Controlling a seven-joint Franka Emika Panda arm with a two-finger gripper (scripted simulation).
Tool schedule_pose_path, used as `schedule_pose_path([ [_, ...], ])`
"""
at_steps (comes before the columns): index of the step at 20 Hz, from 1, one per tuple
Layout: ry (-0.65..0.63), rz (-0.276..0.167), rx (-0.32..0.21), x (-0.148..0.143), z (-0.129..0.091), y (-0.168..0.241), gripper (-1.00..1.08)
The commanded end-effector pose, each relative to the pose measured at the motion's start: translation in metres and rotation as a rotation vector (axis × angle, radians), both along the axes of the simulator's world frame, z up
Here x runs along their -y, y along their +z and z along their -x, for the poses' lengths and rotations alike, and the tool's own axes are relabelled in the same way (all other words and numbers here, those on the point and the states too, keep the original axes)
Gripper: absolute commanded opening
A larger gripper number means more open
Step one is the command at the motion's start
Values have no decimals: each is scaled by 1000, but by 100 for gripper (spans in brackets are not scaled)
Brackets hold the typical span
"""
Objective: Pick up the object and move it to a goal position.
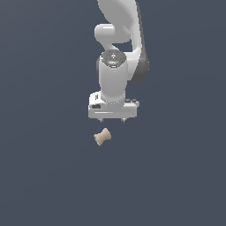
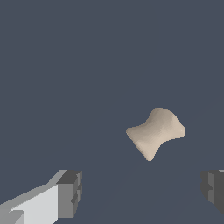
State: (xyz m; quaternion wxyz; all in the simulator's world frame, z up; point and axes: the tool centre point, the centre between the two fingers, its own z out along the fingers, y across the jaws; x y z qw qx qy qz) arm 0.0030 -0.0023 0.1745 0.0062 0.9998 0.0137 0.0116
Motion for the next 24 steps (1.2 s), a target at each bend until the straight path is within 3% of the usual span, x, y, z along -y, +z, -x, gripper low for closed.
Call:
schedule_pose_path([
  [1,0,0,0,0,0,0,100],
  [13,76,6,20,-15,-1,11,100],
  [24,-27,-2,15,-8,-3,3,100],
])
